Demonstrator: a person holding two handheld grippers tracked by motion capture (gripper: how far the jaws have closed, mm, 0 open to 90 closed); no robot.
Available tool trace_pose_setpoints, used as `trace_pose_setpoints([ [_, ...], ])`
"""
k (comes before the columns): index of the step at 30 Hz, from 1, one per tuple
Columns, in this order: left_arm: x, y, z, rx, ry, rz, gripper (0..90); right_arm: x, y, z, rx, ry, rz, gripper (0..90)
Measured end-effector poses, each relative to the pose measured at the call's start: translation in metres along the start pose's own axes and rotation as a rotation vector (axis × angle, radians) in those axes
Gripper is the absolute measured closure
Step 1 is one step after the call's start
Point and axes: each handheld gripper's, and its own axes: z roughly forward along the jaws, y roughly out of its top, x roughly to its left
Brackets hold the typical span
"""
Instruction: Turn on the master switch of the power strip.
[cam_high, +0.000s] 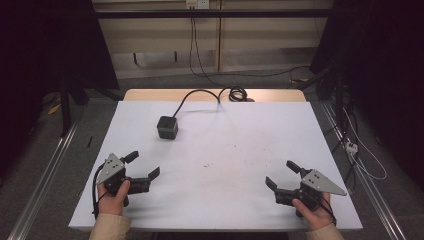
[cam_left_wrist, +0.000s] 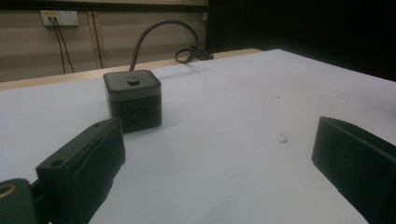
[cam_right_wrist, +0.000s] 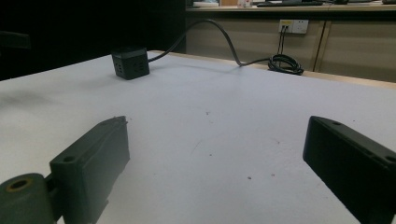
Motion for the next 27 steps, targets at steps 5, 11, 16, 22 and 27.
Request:
trace_pose_setpoints([
  [5, 0.0, 0.002, 0.003, -0.006, -0.002, -0.003, 2.3, 0.0, -0.001, 0.0, 0.0, -0.002, 0.002, 6.4],
  [11, 0.002, 0.006, 0.009, -0.016, 0.0, -0.011, 2.3, -0.001, -0.001, -0.002, 0.0, -0.007, 0.007, 6.4],
  [16, 0.005, 0.009, 0.013, -0.037, 0.01, -0.016, 2.4, -0.001, -0.001, -0.003, -0.002, -0.01, 0.011, 6.4],
  [22, 0.006, 0.012, 0.021, -0.037, 0.004, -0.006, 2.4, -0.002, -0.001, -0.005, 0.0, -0.014, 0.007, 6.4],
  [27, 0.008, 0.016, 0.028, -0.025, 0.006, -0.007, 2.5, -0.002, -0.001, -0.005, 0.001, -0.013, 0.008, 6.5],
])
